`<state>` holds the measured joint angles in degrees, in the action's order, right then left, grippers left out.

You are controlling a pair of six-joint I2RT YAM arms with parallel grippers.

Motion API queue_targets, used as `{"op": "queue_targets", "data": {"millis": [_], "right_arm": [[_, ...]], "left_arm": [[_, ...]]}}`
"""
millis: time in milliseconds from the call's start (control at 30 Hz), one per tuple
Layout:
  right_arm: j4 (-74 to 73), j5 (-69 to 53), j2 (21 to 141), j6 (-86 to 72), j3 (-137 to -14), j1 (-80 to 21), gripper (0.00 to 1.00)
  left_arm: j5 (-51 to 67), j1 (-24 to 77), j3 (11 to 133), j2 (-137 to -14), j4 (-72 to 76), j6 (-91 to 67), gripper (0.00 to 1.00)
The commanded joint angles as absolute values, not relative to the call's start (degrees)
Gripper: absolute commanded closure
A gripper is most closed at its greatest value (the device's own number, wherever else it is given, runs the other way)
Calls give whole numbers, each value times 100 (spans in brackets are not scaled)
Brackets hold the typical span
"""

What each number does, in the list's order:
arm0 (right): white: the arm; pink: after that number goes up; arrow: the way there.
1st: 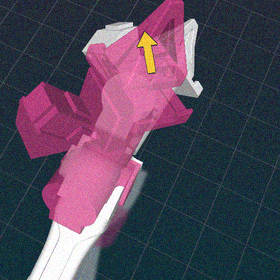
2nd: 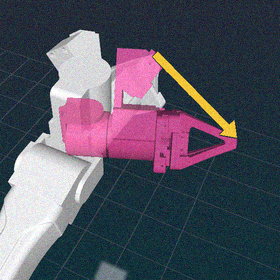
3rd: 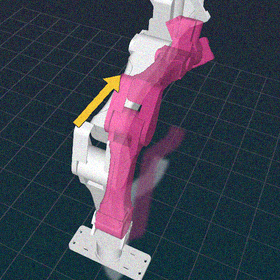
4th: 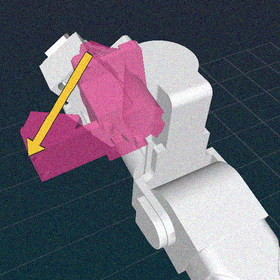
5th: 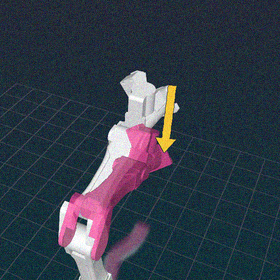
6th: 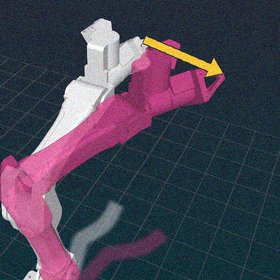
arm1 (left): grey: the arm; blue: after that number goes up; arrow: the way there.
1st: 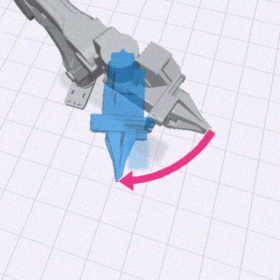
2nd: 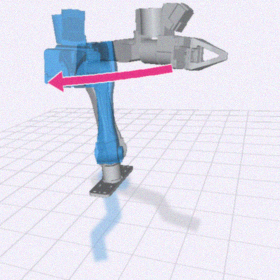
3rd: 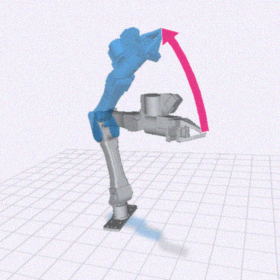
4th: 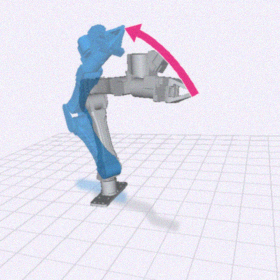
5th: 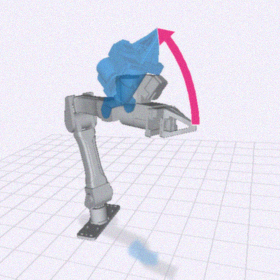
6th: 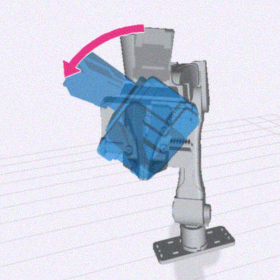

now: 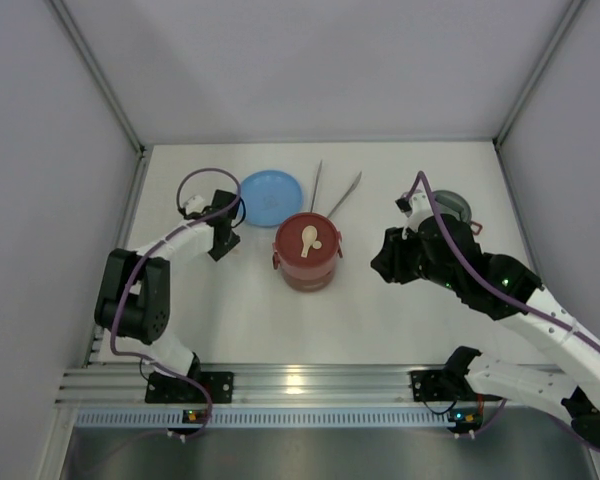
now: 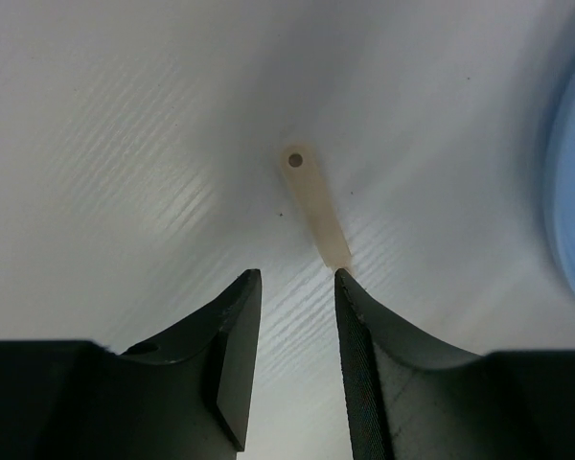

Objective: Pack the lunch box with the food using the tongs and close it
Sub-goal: Place the utensils in the packing box, then pick up the utensils from the center of the board.

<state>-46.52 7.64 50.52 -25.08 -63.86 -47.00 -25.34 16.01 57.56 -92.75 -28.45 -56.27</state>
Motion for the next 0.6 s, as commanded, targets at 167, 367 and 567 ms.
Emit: {"op": "queue_targets", "data": {"millis": [167,367,567], "right_arm": [[-4693,809,4861,-2496,-6486,-4658,68],[-4737,835,4799,-2479,-6460,-4658,68],[-4781,870,4755,-2461,-6451,-4658,68]], "left_arm": [[-2496,1380,6143,-9870,-2391,-5976,59],[-2443,1362,6240,-10055,-2285,-6038,59],[-2443,1327,6539,-10309,-2478,-6038,59]]}}
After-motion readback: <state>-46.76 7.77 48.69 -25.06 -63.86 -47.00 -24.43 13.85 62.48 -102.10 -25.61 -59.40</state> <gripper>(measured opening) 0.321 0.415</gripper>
